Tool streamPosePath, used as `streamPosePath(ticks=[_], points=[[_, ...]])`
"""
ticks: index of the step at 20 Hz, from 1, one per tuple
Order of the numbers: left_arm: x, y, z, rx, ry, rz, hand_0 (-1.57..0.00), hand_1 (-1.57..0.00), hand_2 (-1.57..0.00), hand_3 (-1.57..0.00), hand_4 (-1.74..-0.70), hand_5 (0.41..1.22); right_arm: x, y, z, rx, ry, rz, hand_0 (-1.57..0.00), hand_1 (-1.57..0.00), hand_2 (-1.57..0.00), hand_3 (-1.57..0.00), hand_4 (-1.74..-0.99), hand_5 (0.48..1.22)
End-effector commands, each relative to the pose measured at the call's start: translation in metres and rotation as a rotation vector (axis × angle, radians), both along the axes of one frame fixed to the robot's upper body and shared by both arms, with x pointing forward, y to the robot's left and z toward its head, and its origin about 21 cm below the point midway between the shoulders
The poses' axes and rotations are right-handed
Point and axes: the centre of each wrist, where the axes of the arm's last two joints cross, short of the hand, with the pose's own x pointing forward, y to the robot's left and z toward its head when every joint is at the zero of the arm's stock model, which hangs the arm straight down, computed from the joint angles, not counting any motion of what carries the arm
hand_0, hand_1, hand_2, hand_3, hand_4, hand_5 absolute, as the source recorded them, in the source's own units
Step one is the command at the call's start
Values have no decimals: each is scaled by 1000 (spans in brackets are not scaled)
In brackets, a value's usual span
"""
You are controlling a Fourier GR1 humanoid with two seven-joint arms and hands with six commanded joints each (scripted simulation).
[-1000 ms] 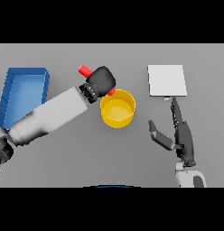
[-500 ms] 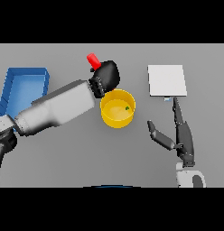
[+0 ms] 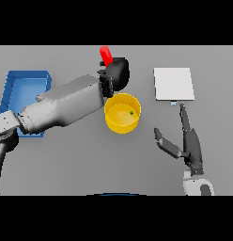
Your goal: Pick up the red beaker and tilt it to pour out 1 green nut into yellow bowl. Pick up the yellow bowl and place it on the metallic measuring scale.
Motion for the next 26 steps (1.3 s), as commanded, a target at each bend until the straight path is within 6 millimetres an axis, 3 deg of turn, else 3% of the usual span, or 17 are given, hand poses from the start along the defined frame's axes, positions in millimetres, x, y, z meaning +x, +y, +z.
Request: streamPosePath(ticks=[1, 3, 4, 6, 10, 14, 16, 21, 26], points=[[6, 0, 15, -18, -8, 3, -1571, -1571, -1571, -1571, -1730, 1221, 0, 3, 1, 13, -7, 1, 1, 1, 1, 1, -1206, 592], [15, 2, 45, -58, -51, 4, -1571, -1571, -1571, -1494, -1727, 1221, 3, 5, -1, 9, -4, 0, 1, 1, 1, 1, -1203, 592], [21, 6, 59, -82, -82, 26, -1571, -1571, -1399, -1509, -1676, 1221, 1, 3, 0, 9, -19, 3, 1, 1, 1, 1, -1201, 592], [33, 17, 93, -151, -117, 54, -1571, -1571, -1461, -1041, -1699, 1221, 2, 0, 0, 17, -24, 6, 1, 1, 1, 1, -1186, 596], [52, 41, 151, -363, -180, 198, -1571, -1571, -1526, -1354, -1715, 1221, 6, 1, 1, 76, -15, 34, 1, 1, 1, 1, -1183, 595], [75, 110, 176, -792, -163, 500, -1571, -1571, -1553, -1365, -1729, 1221, 5, 2, 1, 74, -13, 43, 1, 1, 1, 1, -1209, 593], [80, 148, 178, -1016, -128, 605, -1571, -1571, -1559, -1368, -1733, 1221, 8, 0, 1, 83, -16, 42, 1, 1, 1, 1, -1224, 592], [74, 237, 147, -1426, -82, 748, -1571, -1571, -1567, -1428, -1739, 1221, 7, -6, -1, 63, -36, 58, 1, 1, 1, 1, -1226, 587], [44, 283, 94, -1725, -181, 937, -1571, -1571, -1570, -1445, -1740, 1221, 10, -3, -3, 30, -13, 70, 1, 1, 1, 1, -1212, 610]])
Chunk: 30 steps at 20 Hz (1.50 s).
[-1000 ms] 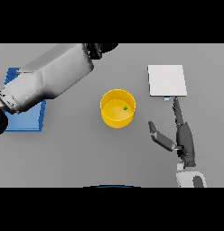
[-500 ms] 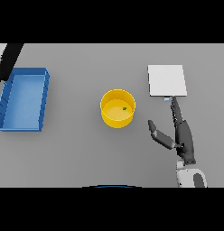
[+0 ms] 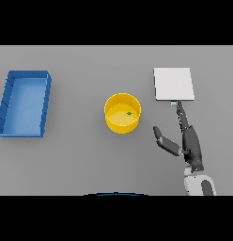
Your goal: Pick up the red beaker and tilt it to pour out 1 green nut into yellow bowl. Pick up the yellow bowl and place it on the metallic measuring scale.
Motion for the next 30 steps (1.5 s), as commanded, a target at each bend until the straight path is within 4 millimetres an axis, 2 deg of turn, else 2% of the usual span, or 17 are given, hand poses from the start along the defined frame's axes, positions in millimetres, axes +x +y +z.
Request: streamPosePath(ticks=[1, 6, 9, 12, 13, 16, 17, 18, 19, 20, 21, 22, 23, 25, 27, 30], points=[[-8, 7, -8, -53, -9, 43, -1571, -1571, -1570, -1451, -1740, 1221, 1, -1, 1, -12, -7, 2, 1, 1, 1, 1, -1209, 620], [-52, 20, -67, -193, 37, 195, -1571, -1571, -1571, -1450, -1741, 1221, -2, -3, 1, -32, -12, 24, 1, 1, 1, 1, -1206, 657], [-73, 22, -88, -228, 54, 227, -1571, -1571, -1571, -1449, -1741, 1221, 4, 0, 4, -26, 2, 17, 1, 1, 1, 1, -1217, 664], [-87, 20, -113, -267, 79, 252, -1571, -1571, -1571, -1493, -1741, 1221, 1, 0, 3, -29, -9, 21, 1, 1, 1, 1, -1216, 664], [-87, 20, -111, -270, 79, 264, -1571, -1571, -1571, -1509, -1741, 1221, 4, 0, 2, -29, 0, 18, 1, 1, 1, 1, -1217, 666], [-94, 19, -128, -282, 108, 293, -1571, -1571, -1571, -1539, -1741, 1117, 1, -1, 1, -40, -12, 23, 1, 1, 1, 1, -1207, 665], [-95, 22, -129, -277, 110, 297, -1571, -1571, -1571, -1546, -1741, 1039, 0, -5, 3, -42, -18, 19, 1, 1, 1, 1, -1203, 663], [-97, 20, -133, -266, 131, 297, -1571, -1571, -1571, -1551, -1741, 967, 1, -1, 1, -33, -13, 24, 1, 1, 1, 1, -1205, 664], [-100, 20, -133, -246, 151, 280, -1571, -1571, -1571, -1555, -1667, 908, 0, -1, 3, -37, -29, 23, 1, 1, 1, 1, -1202, 667], [-101, 19, -131, -236, 177, 257, -1571, -1571, -1571, -1503, -1530, 865, -4, -2, -1, -38, -18, 21, 1, 1, 1, 1, -1197, 664], [-104, 18, -131, -241, 217, 232, -1564, -1449, -1432, -1362, -1374, 830, -5, -2, -1, -35, -7, 22, 1, 1, 1, 1, -1192, 663], [-107, 19, -128, -259, 256, 203, -1457, -1180, -1187, -1129, -1229, 803, -5, -4, -1, -30, -9, 22, 1, 1, 1, 1, -1188, 663], [-109, 18, -126, -268, 302, 189, -1166, -944, -959, -903, -1120, 778, -7, -3, 1, -31, -25, 27, 1, 1, 1, 1, -1187, 664], [-112, 19, -119, -249, 360, 149, -746, -604, -613, -577, -968, 740, -6, -3, 4, -38, -28, 21, 1, 1, 1, 1, -1181, 665], [-111, 20, -120, -245, 389, 130, -477, -386, -392, -369, -878, 710, -6, 0, 4, -44, -15, 23, 1, 1, 1, 1, -1184, 667], [-109, 23, -120, -260, 409, 119, -244, -197, -200, -189, -815, 684, -7, -3, 3, -45, -20, 18, 1, 1, 1, 1, -1187, 666]])
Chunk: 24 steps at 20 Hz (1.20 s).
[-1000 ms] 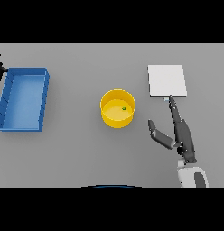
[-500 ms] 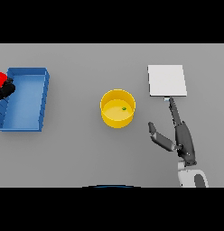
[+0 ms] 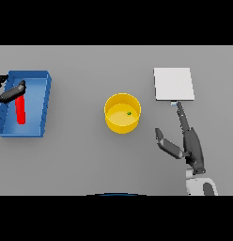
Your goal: Pick up the red beaker and tilt it to pour out 1 green nut into yellow bowl. Pick up the yellow bowl and place it on the metallic measuring scale.
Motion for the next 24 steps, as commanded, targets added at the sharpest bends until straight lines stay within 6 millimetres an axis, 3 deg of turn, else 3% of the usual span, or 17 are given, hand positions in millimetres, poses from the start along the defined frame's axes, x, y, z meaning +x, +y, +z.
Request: streamPosePath(ticks=[1, 6, 9, 13, 16, 20, 24], points=[[0, 0, 0, -1, -5, -9, -195, -158, -160, -151, -802, 679, -2, 2, 0, 3, 13, 3, 1, 1, 1, 1, -1188, 668], [5, 4, 7, -39, -94, -9, -63, -51, -52, -49, -785, 674, -1, 7, 1, -69, 25, -1, 1, 1, 1, 1, -1203, 660], [5, 1, 6, -40, -116, -19, -32, -26, -26, -24, -780, 679, 11, 11, 6, -96, 11, 86, 1, 1, 1, 1, -1162, 694], [8, -3, 2, -54, -104, -13, -12, -10, -10, -9, -786, 704, 36, 11, 27, -262, -20, 224, 1, 1, 1, 1, -1234, 707], [7, -4, 2, -61, -108, -26, -6, -5, -5, -4, -794, 710, 50, 14, 39, -479, -3, 297, 1, 1, 1, 1, -1278, 683], [10, -1, 5, -54, -102, -24, -2, -1, -1, -1, -793, 712, 68, 28, 58, -751, -68, 456, 1, 1, 1, 1, -1276, 668], [8, -6, 2, -58, -110, -27, 0, 0, 0, 0, -797, 722, 86, 40, 66, -888, -82, 565, 1, 1, 1, 1, -1271, 658]])
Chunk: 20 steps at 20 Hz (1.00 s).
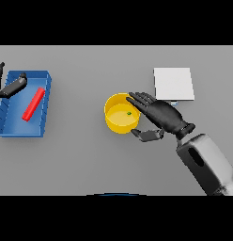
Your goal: Pick up the red beaker and tilt it to pour out 1 green nut into yellow bowl. Pick up the yellow bowl and place it on the metallic measuring scale.
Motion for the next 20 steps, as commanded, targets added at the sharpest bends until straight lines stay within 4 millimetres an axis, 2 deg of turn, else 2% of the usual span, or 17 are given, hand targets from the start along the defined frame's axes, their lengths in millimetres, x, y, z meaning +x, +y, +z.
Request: streamPosePath(ticks=[1, 7, 8, 12, 15, 19, 20], points=[[1, -1, 0, 2, 0, -5, 0, 0, 0, 0, -797, 723, 4, 5, 1, -18, 4, 24, 1, 1, 1, 1, -1273, 656], [-3, 3, -3, 7, 8, -15, 1, 1, 1, 1, -796, 716, 23, 22, 1, -154, 43, 150, 1, 1, 1, 1, -1261, 685], [-2, 2, 1, 11, 5, -11, 1, 1, 1, 1, -794, 717, 26, 26, -2, -165, 55, 171, 1, 1, 1, 1, -1255, 686], [-2, 1, 0, 9, 7, -12, 1, 1, 1, 1, -795, 729, 37, 34, -9, -216, 107, 204, 1, 1, 1, 1, -1243, 682], [2, -1, -1, 18, 7, -15, 1, 1, 1, 1, -795, 734, 38, 46, -16, -263, 132, 234, 1, 1, 1, 1, -1270, 678], [0, 5, 5, 12, 0, -9, 1, 1, 1, 1, -799, 737, 46, 46, -15, -317, 155, 236, 1, 1, 1, 1, -1300, 671], [0, 4, 2, 10, 3, -7, 1, 1, 1, 1, -799, 738, 44, 49, -21, -336, 166, 235, 1, 1, 1, 1, -1303, 674]])
